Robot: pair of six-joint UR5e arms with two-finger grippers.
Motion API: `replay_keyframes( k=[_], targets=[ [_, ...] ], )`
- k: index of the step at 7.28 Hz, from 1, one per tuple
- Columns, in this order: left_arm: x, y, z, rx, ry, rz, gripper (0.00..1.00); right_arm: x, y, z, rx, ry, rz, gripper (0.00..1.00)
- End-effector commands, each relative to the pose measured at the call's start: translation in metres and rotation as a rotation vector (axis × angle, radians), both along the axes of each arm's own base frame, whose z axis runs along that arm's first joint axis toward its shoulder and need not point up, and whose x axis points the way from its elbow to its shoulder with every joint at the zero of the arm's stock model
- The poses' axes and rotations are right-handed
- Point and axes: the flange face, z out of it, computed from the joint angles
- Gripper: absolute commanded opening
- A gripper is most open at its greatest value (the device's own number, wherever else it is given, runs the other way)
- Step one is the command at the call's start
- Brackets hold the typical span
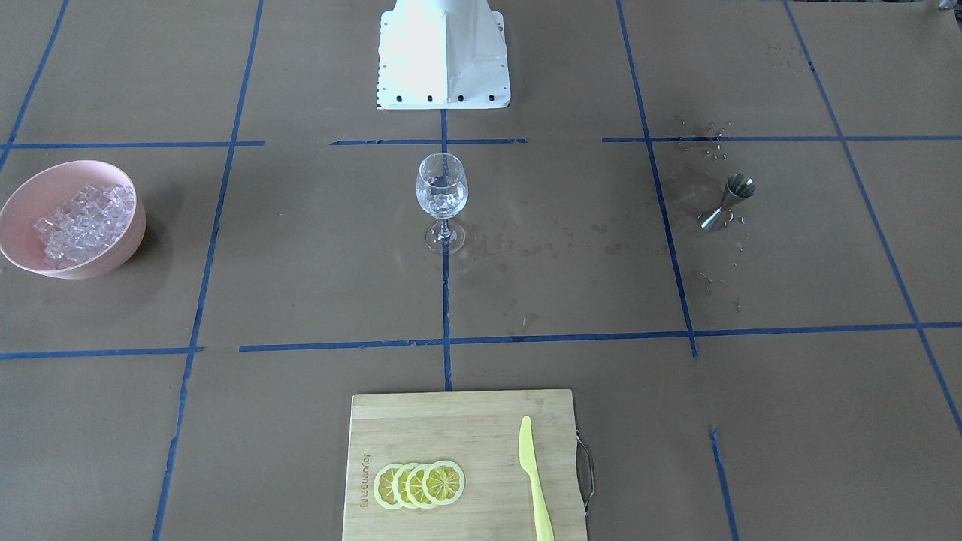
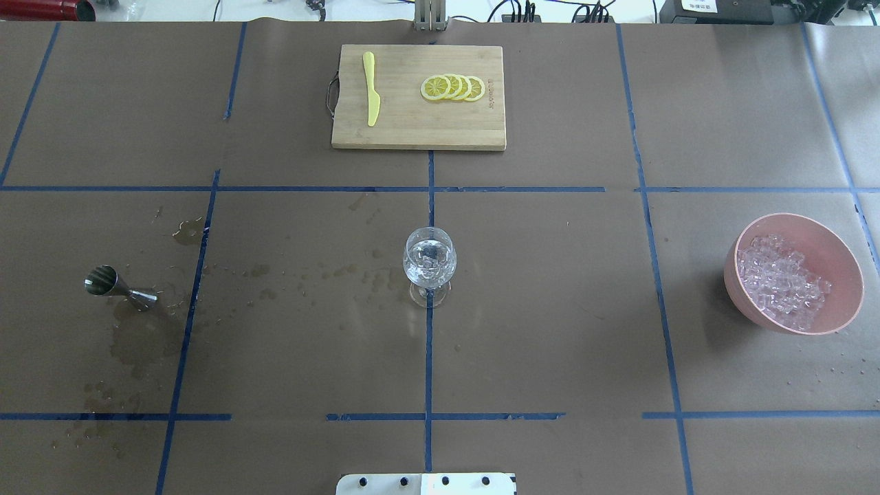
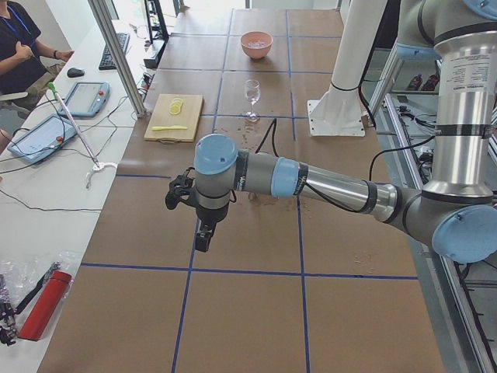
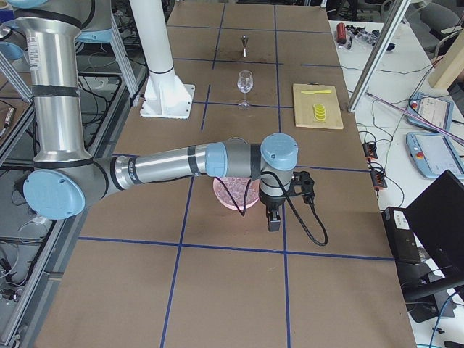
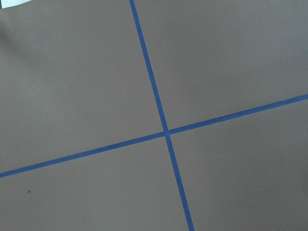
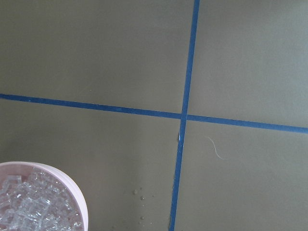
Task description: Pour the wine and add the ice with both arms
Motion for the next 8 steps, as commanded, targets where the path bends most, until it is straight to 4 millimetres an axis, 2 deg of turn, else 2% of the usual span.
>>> replay_keyframes(
  k=[1, 2, 3, 4, 5, 6, 7, 8],
  targets=[
    [0.004, 0.033, 0.021, 0.000, 0.026, 0.005, 1.00, -0.001, 0.001, -0.004, 0.003, -0.017, 0.001, 1.00],
    [0.004, 0.036, 0.017, 0.059, 0.039, 0.004, 1.00, -0.001, 0.001, -0.006, 0.009, -0.017, 0.001, 1.00],
    [0.004, 0.048, 0.035, 0.023, 0.037, 0.000, 1.00, -0.001, -0.001, -0.007, 0.015, -0.006, 0.001, 1.00],
    [0.006, 0.043, 0.027, 0.026, 0.035, 0.006, 1.00, -0.001, -0.002, -0.006, 0.013, -0.007, 0.001, 1.00],
    [0.009, 0.045, 0.031, 0.017, 0.033, 0.013, 1.00, -0.003, -0.003, -0.005, 0.003, -0.005, 0.005, 1.00],
    [0.009, 0.044, 0.027, 0.026, 0.032, 0.013, 1.00, -0.014, -0.007, -0.006, -0.015, -0.005, 0.006, 1.00],
    [0.008, 0.043, 0.040, -0.003, 0.034, 0.010, 1.00, -0.014, -0.007, -0.014, -0.004, -0.010, 0.011, 1.00],
    [0.007, 0.048, 0.040, -0.017, 0.035, 0.008, 1.00, -0.016, -0.010, -0.016, -0.003, -0.008, 0.007, 1.00]
  ],
)
